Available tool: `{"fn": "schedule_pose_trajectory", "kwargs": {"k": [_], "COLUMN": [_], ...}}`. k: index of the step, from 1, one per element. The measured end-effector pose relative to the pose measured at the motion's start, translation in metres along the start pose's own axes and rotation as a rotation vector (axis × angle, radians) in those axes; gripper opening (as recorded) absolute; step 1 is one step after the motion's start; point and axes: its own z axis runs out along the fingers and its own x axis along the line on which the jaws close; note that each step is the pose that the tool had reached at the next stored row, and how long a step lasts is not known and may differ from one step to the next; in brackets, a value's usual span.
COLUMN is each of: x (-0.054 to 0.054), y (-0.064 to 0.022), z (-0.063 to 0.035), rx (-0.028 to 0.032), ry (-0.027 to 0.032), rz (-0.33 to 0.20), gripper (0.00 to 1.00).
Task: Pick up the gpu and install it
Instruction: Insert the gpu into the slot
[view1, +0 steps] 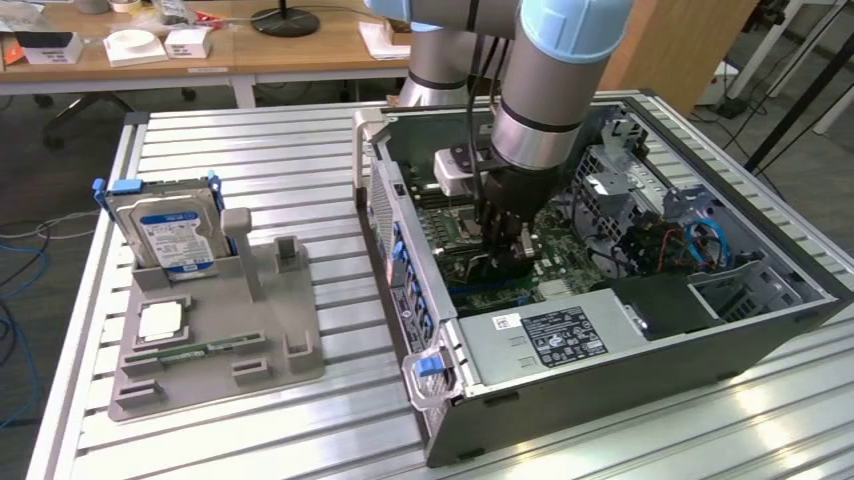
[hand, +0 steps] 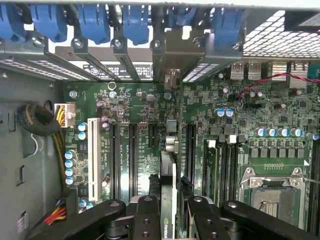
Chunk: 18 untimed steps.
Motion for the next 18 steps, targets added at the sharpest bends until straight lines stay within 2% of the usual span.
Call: {"fn": "schedule_pose_trajectory", "kwargs": {"k": [11, 18], "x": [0.0, 0.0001], "y": [0.0, 0.0014], "z": [0.0, 0.0024], "rx": [0.0001, 0.0031], "ry": [0.0001, 0.0001], "rz": [0.0, 0.0], "gripper": [0.26, 0.26]}}
